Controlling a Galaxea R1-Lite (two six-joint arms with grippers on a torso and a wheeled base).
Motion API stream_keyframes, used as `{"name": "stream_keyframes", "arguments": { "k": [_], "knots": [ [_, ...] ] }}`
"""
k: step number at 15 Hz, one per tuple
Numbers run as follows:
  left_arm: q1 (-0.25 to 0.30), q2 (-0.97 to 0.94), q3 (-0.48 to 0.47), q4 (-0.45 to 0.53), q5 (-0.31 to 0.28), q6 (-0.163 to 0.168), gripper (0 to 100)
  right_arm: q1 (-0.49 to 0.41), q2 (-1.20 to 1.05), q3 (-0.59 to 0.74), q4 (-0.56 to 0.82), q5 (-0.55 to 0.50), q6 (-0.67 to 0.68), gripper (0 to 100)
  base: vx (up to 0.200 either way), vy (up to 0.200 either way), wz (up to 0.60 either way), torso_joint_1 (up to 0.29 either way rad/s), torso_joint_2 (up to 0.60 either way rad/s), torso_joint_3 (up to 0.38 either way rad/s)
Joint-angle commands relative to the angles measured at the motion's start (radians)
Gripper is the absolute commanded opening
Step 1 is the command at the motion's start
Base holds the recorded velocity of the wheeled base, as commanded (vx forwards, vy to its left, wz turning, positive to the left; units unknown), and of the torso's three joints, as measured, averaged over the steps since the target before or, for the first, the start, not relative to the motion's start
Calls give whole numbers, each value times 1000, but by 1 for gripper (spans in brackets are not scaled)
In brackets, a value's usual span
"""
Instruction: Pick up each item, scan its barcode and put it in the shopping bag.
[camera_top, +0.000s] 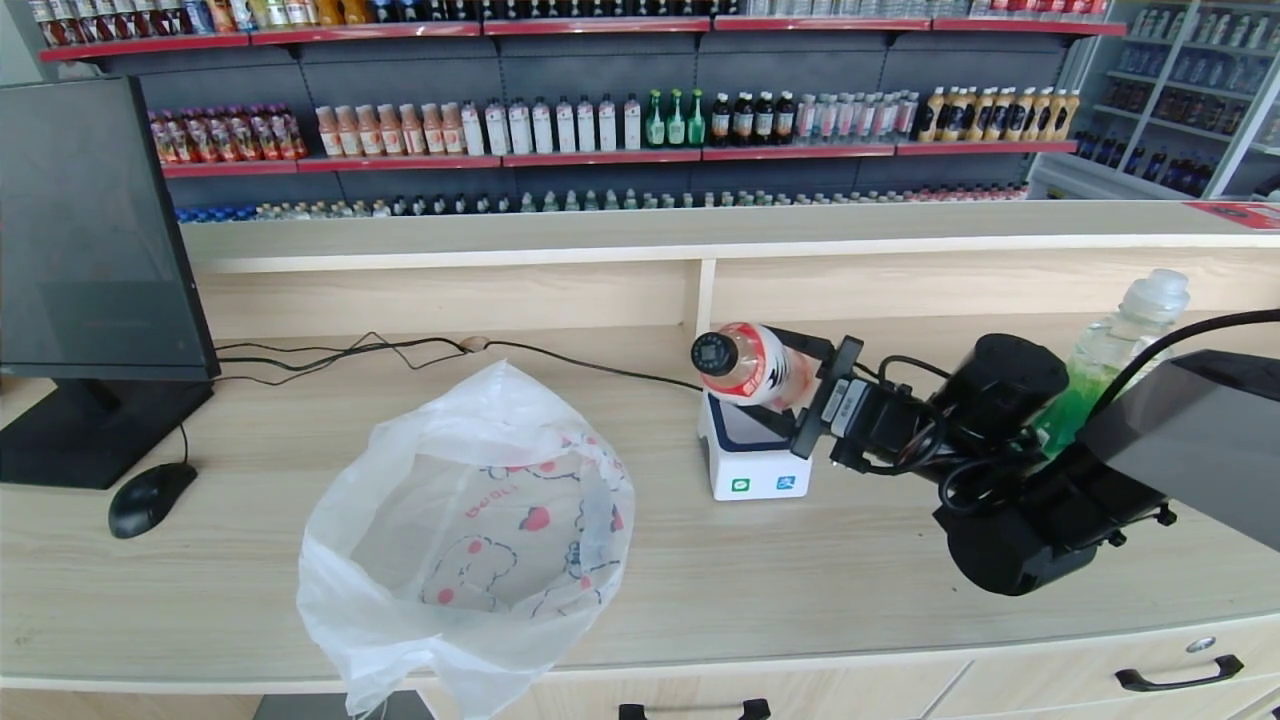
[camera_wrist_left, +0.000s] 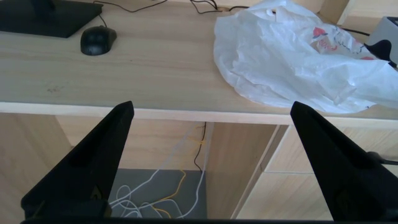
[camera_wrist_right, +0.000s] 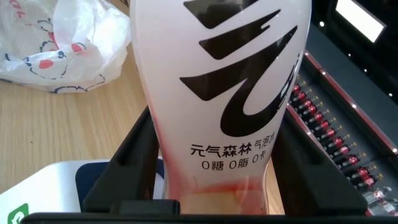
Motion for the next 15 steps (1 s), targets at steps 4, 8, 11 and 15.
{"name": "stream_keyframes", "arguments": {
  "k": [4,8,11,15],
  "knots": [
    [0,0,0,0,0,0,100,4,-61,11,-1,-31,82,0,0,0,0,0,0,0],
    [0,0,0,0,0,0,100,65,-148,34,-1,-235,207,0,0,0,0,0,0,0],
    [0,1,0,0,0,0,100,102,-203,55,-1,-402,312,0,0,0,0,0,0,0],
    [0,0,0,1,0,0,100,100,-257,84,-1,-539,546,0,0,0,0,0,0,0]
  ]
}}
